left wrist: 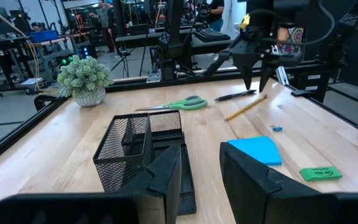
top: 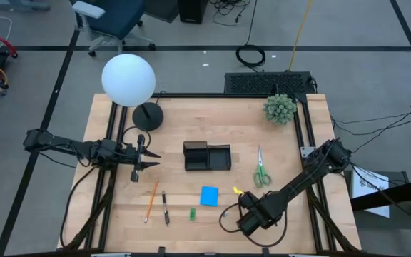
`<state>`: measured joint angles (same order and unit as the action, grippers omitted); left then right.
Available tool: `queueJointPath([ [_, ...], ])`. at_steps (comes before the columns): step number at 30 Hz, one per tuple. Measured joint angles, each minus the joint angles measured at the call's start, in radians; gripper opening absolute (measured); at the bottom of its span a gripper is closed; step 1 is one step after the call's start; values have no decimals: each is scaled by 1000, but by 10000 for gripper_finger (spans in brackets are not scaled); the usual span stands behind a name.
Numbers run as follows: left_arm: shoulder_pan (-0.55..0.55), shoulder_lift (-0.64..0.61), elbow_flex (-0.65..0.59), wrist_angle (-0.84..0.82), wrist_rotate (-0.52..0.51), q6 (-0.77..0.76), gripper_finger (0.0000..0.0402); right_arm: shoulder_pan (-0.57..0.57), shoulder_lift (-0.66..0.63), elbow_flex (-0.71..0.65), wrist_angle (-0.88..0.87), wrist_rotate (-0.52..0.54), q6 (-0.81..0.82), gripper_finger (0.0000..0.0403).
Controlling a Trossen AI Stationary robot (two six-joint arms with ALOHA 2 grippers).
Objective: Pick and place office supplies into organizer
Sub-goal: Put the yellow pencil into the black desk organizer
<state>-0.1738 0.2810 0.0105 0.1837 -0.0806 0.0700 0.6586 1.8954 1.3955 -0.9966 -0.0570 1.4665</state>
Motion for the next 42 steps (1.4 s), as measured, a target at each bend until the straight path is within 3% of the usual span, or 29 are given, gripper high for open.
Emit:
queueJointPath([
  [8,0,0,0,0,0,0,115,-6,0,-67,124,-3,17,139],
  [42,0,0,0,0,0,0,115,-18,35,-120,188,-53,10,139],
])
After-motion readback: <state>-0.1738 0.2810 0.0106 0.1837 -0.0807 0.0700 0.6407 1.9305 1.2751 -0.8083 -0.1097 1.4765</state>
